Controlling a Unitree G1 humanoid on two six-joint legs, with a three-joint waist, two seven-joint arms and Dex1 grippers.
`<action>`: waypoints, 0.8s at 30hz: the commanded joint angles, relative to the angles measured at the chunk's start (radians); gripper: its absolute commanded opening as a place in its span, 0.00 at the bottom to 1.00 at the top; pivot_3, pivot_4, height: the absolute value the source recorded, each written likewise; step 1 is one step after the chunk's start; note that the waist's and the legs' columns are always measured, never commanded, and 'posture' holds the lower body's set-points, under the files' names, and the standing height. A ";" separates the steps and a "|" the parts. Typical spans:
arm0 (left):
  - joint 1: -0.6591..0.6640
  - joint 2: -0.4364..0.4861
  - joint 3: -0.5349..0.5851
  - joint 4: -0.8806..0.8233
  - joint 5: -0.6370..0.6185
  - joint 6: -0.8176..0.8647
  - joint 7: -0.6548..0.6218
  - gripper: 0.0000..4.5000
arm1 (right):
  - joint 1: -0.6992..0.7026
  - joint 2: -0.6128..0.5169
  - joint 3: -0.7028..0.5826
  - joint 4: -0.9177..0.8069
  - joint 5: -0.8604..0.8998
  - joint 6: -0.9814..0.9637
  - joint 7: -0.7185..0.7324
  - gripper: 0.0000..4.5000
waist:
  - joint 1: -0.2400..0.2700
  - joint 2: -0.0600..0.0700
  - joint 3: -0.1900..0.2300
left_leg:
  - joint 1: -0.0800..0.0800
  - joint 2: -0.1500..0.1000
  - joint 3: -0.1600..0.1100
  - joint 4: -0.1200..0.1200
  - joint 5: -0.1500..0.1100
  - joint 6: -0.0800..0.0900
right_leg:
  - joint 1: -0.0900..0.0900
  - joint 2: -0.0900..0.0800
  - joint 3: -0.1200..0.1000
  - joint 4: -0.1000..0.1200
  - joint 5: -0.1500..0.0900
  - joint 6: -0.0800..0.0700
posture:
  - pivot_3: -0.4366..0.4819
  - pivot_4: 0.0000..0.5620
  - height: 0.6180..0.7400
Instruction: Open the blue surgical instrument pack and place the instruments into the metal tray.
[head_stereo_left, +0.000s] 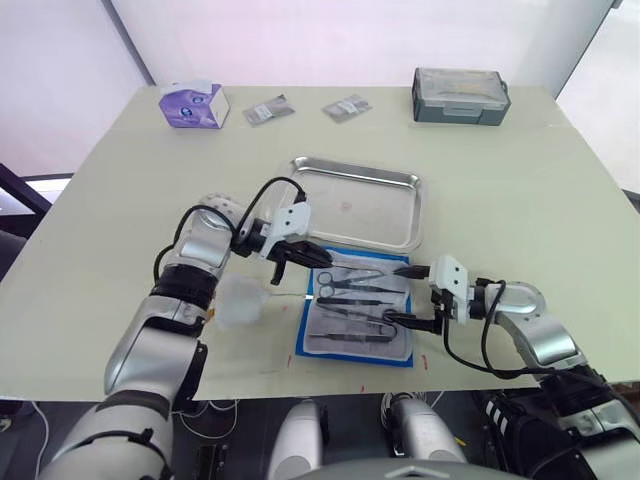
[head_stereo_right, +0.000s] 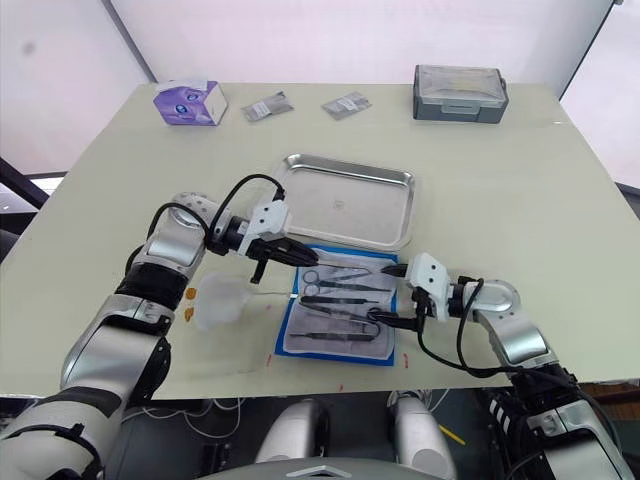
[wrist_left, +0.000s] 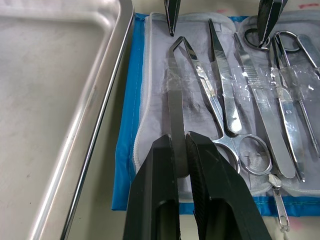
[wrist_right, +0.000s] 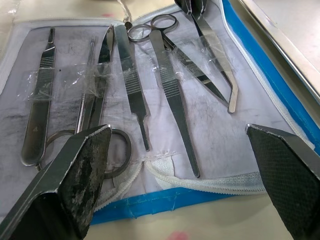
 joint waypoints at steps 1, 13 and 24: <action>0.008 0.039 0.047 -0.083 -0.046 0.027 0.001 0.01 | 0.048 -0.022 0.072 0.065 -0.088 0.068 -0.011 1.00 | -0.001 0.000 0.000 | 0.000 0.000 0.000 0.000 0.000 0.000 | 0.000 0.000 0.000 0.000 0.000 0.000 | 0.48 0.27 0.93; 0.048 0.137 0.075 -0.192 -0.091 0.118 0.001 0.01 | 0.051 -0.028 0.076 0.062 -0.085 0.072 -0.009 1.00 | -0.003 0.000 0.000 | 0.000 0.000 0.000 0.000 0.000 0.000 | 0.000 0.000 -0.001 0.000 0.000 0.000 | 0.48 0.27 0.93; 0.131 0.241 0.107 -0.332 -0.123 0.219 0.016 0.01 | 0.051 -0.030 0.076 0.067 -0.087 0.067 -0.011 1.00 | -0.003 -0.001 0.000 | 0.000 0.000 -0.001 0.000 0.000 0.000 | 0.000 0.000 -0.001 0.000 0.000 0.000 | 0.48 0.27 0.93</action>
